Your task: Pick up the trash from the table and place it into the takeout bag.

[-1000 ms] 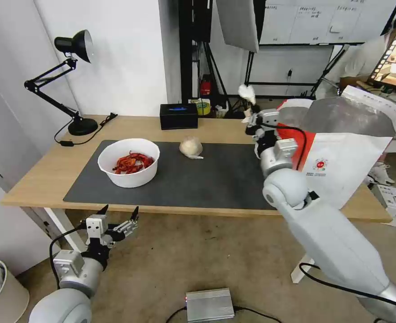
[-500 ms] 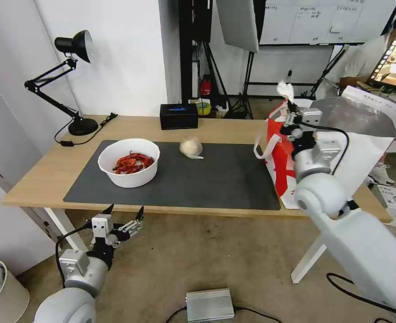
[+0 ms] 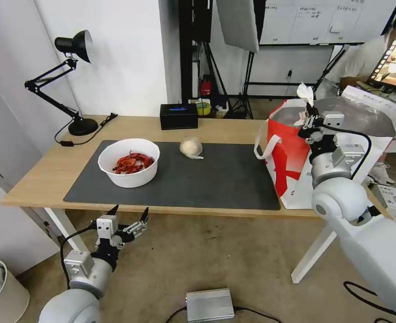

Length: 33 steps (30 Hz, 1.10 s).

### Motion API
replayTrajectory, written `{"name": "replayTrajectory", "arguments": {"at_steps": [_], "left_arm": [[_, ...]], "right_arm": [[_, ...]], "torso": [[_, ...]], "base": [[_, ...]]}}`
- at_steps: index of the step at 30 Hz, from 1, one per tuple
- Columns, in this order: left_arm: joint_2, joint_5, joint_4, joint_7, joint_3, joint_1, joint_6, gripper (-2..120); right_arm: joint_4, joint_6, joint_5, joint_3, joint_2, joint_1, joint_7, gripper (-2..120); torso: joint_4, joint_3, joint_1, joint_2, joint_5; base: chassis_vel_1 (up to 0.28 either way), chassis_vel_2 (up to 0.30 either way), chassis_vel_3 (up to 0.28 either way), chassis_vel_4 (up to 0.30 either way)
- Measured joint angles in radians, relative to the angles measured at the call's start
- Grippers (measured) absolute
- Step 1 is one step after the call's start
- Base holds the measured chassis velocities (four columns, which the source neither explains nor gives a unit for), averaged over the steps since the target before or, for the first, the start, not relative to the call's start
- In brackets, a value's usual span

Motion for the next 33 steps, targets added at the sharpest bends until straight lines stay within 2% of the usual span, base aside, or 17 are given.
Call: {"name": "replayTrajectory", "arguments": {"at_steps": [14, 23, 29, 31, 32, 33], "left_arm": [[-0.011, 0.014, -0.014, 0.000, -0.006, 0.019, 0.001, 100], [-0.018, 0.023, -0.026, 0.000, -0.007, 0.034, -0.001, 100], [-0.023, 0.029, -0.033, 0.001, -0.008, 0.044, -0.002, 100], [-0.026, 0.031, -0.037, 0.001, -0.009, 0.048, -0.003, 100], [-0.026, 0.031, -0.037, 0.001, -0.009, 0.048, -0.003, 100], [-0.027, 0.033, -0.037, 0.001, -0.009, 0.050, -0.003, 100]], "right_arm": [[0.025, 0.007, 0.051, 0.018, -0.014, 0.002, 0.048, 0], [0.045, -0.035, 0.141, 0.032, -0.025, -0.017, 0.124, 0], [0.052, -0.043, 0.151, 0.032, -0.026, -0.018, 0.139, 0], [0.057, -0.043, 0.154, 0.032, -0.026, -0.021, 0.143, 12], [0.057, -0.043, 0.154, 0.032, -0.026, -0.021, 0.143, 12], [0.060, -0.043, 0.157, 0.032, -0.026, -0.022, 0.144, 17]], "torso": [[0.0001, 0.000, 0.000, 0.000, 0.0000], [0.0000, 0.000, 0.000, 0.000, 0.0000], [0.0001, 0.000, 0.000, 0.000, -0.0001], [0.0000, 0.000, 0.000, 0.000, 0.0000], [0.0000, 0.000, 0.000, 0.000, 0.0000], [0.0000, 0.000, 0.000, 0.000, -0.0001]], "base": [[0.000, 0.000, 0.000, 0.000], [0.000, 0.000, 0.000, 0.000], [0.000, 0.000, 0.000, 0.000], [0.000, 0.000, 0.000, 0.000], [0.000, 0.000, 0.000, 0.000], [0.000, 0.000, 0.000, 0.000]]}}
